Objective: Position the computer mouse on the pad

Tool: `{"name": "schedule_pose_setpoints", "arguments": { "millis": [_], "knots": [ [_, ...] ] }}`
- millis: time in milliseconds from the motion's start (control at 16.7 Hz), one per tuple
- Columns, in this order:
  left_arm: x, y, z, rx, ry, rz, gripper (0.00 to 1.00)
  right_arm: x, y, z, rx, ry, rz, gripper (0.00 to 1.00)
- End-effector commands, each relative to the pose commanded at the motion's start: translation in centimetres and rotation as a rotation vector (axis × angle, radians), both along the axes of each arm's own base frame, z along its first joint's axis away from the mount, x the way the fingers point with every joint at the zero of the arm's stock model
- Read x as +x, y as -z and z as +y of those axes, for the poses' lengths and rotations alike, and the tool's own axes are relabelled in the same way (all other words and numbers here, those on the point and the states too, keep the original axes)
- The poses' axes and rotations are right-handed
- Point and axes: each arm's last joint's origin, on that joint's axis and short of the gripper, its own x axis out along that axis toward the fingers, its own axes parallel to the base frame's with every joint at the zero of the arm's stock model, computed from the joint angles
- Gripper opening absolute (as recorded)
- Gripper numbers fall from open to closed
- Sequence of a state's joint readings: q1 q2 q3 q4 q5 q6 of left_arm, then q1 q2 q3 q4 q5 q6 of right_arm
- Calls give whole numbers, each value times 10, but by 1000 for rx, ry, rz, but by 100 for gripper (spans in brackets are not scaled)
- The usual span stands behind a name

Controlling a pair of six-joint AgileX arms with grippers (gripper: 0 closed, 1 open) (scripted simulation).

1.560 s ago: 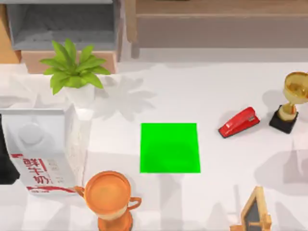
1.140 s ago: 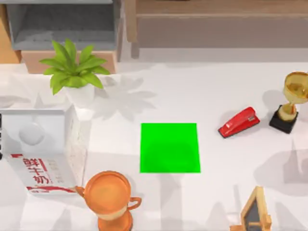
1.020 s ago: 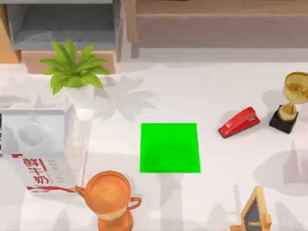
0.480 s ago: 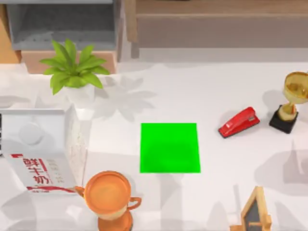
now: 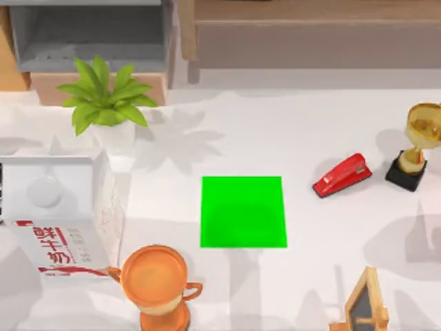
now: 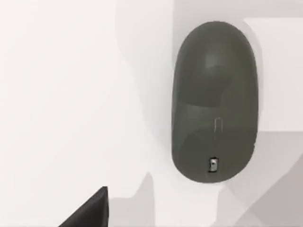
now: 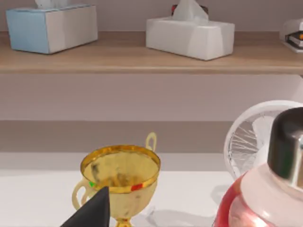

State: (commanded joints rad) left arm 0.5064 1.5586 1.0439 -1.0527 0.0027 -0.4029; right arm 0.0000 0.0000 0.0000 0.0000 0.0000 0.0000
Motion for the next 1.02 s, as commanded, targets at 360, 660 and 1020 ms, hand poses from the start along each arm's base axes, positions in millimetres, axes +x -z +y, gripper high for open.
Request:
{"name": "schedule_pose_setpoints", "arguments": {
  "millis": [360, 660, 1020],
  "knots": [
    [0, 1, -1, -2, 2, 2, 100, 0, 0, 0, 0, 0, 0, 100],
    [4, 42, 3, -3, -4, 0, 100, 0, 0, 0, 0, 0, 0, 100],
    [1, 98, 0, -3, -4, 2, 100, 0, 0, 0, 0, 0, 0, 100]
  ]
}}
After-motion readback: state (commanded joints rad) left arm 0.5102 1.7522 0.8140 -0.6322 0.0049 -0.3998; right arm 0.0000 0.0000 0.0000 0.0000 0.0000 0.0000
